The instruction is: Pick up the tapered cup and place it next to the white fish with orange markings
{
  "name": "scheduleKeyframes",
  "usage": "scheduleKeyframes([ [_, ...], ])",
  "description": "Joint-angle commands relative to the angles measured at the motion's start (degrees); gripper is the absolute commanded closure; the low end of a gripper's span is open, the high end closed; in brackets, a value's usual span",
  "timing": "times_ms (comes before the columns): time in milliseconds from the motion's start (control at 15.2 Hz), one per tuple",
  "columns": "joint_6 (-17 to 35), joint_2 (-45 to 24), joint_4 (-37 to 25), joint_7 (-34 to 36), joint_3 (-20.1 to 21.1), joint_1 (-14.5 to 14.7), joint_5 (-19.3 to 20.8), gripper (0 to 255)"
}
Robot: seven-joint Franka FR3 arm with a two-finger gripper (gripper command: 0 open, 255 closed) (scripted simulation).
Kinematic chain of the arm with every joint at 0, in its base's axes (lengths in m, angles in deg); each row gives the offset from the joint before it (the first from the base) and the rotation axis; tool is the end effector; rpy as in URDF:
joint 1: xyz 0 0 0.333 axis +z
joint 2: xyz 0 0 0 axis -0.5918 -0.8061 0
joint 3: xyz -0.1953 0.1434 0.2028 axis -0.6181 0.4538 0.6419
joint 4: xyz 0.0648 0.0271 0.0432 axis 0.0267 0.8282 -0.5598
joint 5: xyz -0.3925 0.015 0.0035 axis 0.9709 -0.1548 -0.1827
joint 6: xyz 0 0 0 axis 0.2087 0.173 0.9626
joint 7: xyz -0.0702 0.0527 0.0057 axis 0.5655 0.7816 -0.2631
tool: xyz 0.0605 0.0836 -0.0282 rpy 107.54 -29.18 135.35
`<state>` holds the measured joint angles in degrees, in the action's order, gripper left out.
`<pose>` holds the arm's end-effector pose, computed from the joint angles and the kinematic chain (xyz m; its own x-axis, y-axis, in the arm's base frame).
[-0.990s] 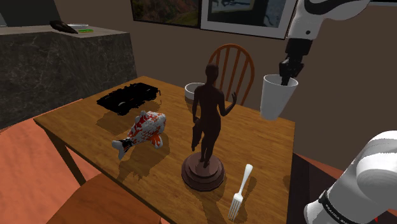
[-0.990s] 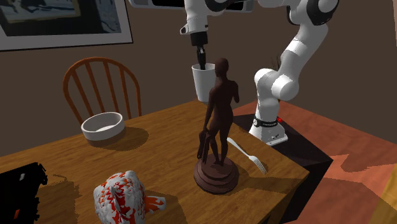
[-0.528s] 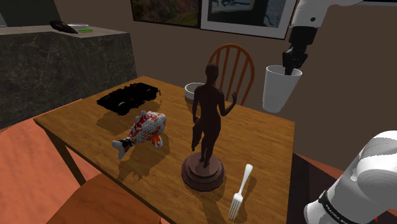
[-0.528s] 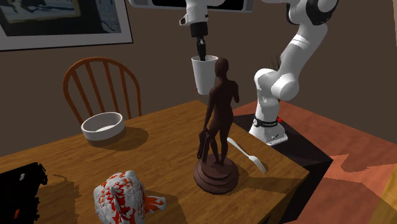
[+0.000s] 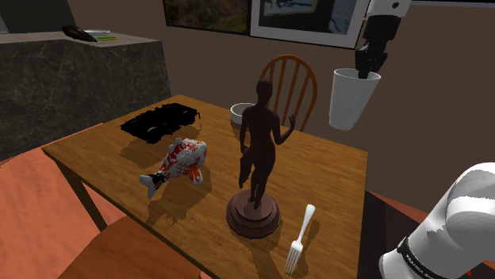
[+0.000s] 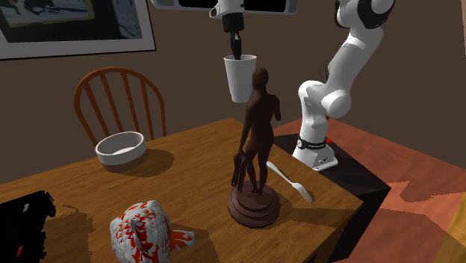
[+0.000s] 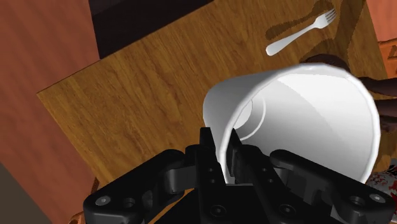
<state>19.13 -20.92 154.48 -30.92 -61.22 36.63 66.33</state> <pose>0.3611 -0.1131 0.6263 0.9862 -0.1174 -0.1164 -0.1335 -0.9808 -0.1424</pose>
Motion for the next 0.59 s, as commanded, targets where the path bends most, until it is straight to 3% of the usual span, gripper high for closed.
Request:
scheduleKeyframes([
  [0, 0.27, -1.18, -0.99, 1.80, 1.30, 0.73, -1.08, 255],
  [528, 3.12, -8.61, -6.44, 11.06, 7.86, 4.55, -5.93, 255],
])
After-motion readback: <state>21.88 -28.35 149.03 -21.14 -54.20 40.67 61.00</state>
